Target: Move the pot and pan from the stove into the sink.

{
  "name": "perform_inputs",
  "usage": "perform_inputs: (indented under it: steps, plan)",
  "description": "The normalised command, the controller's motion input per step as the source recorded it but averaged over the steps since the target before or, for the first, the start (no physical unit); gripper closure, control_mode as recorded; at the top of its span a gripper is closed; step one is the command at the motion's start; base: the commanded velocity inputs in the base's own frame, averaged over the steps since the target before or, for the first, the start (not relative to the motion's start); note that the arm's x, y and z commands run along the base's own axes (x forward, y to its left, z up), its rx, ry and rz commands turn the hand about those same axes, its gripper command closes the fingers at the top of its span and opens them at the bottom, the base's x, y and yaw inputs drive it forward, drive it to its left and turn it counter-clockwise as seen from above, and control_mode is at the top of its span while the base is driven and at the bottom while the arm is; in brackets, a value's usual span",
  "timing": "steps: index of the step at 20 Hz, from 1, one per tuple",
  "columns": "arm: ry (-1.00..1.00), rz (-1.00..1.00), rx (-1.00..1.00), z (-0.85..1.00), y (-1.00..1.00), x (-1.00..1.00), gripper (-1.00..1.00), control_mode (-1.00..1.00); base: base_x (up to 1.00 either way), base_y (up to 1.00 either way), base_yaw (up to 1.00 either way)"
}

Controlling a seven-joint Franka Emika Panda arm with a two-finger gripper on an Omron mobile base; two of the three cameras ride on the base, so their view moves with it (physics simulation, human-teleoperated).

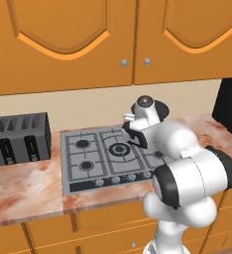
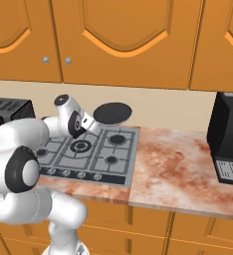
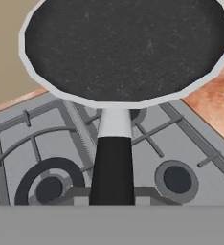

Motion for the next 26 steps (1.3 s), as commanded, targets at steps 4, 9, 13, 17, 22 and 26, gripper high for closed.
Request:
perform_inputs:
  steps: [4,9,13,17,22,26]
  plan:
    - [0.04,0.00,0.00,0.22,-0.24,-0.49,1.00,-1.00,0.00,0.00,0.00]
    - [0.07,0.00,0.00,0.24,-0.21,-0.57,1.00,-1.00,0.00,0.00,0.00]
    - [0.13,0.02,0.00,0.26,-0.15,-0.61,1.00,-1.00,0.00,0.00,0.00]
    - [0.12,0.03,0.00,0.22,-0.10,-0.74,1.00,-1.00,0.00,0.00,0.00]
    - [0.07,0.06,0.00,0.18,-0.01,-0.89,1.00,-1.00,0.00,0.00,0.00]
    - [0.03,0.10,0.00,0.23,0.04,-0.97,1.00,-1.00,0.00,0.00,0.00]
